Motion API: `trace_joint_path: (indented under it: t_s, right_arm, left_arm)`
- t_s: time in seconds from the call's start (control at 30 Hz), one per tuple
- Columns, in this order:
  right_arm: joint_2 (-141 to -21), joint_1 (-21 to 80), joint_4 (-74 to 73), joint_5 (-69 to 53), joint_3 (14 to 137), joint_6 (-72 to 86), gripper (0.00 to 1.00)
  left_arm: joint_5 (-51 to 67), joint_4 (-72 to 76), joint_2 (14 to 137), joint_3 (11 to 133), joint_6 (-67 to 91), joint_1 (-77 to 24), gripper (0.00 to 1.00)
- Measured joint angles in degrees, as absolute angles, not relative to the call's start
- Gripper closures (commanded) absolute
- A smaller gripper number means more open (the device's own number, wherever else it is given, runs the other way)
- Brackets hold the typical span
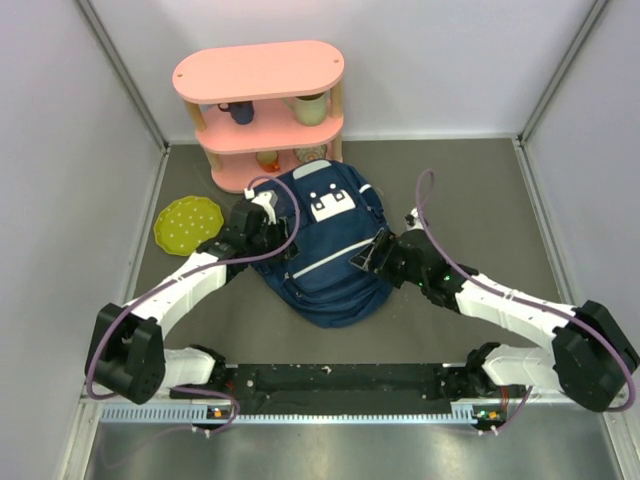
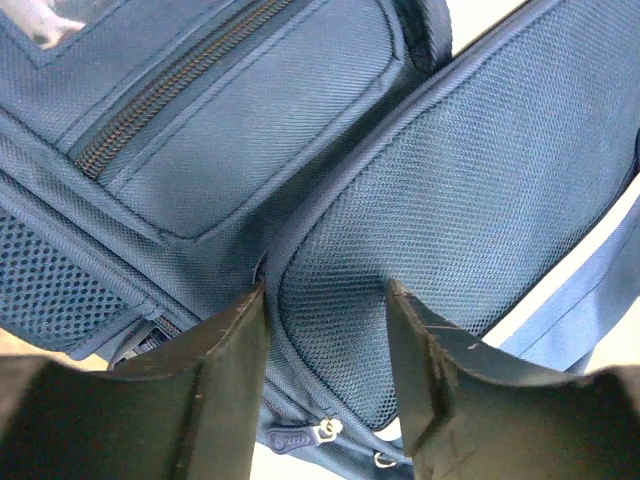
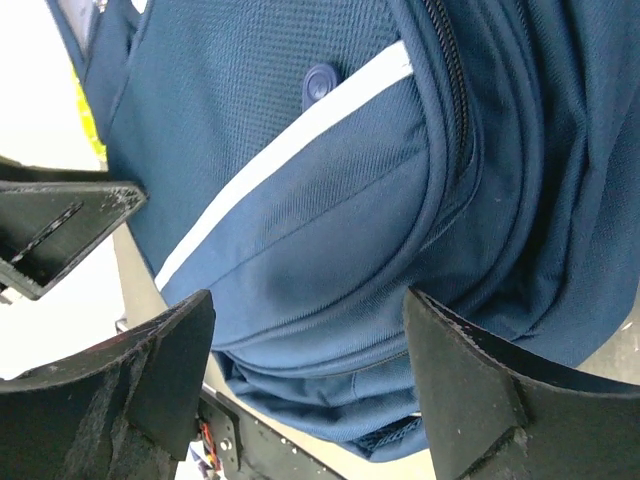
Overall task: Pack the student bag
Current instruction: Adjust the student bag at the center of the board.
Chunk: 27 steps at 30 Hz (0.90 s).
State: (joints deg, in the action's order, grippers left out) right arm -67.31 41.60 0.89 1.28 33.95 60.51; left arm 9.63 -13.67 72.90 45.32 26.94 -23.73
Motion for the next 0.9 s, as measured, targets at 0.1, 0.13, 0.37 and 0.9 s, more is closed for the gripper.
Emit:
trace_joint_path:
  t_s: [0.1,0.13,0.37,0.9]
  right_arm:
    - [-69.9,40.2,1.0,0.7,35.3,60.1,0.30]
    - [-70.8,39.8,1.0,0.5,35.7,60.0,0.30]
    - [-75.0,36.2,1.6,-1.1,36.9,58.4,0.33]
    - [-80.9,26.0,-0.7,-8.1,44.8,49.2,0.25]
  left_arm:
    - [9.5,-13.8,73.6,45.3,26.5,-23.2,0.77]
    - [9.6,-13.9,73.8,45.3,26.8,-23.0,0.82]
    - [13.5,-11.7,73.9,44.5,30.7,-22.9,1.00]
    - [4.8,-0.8,64.5,32.4,54.6,-34.4,1.00]
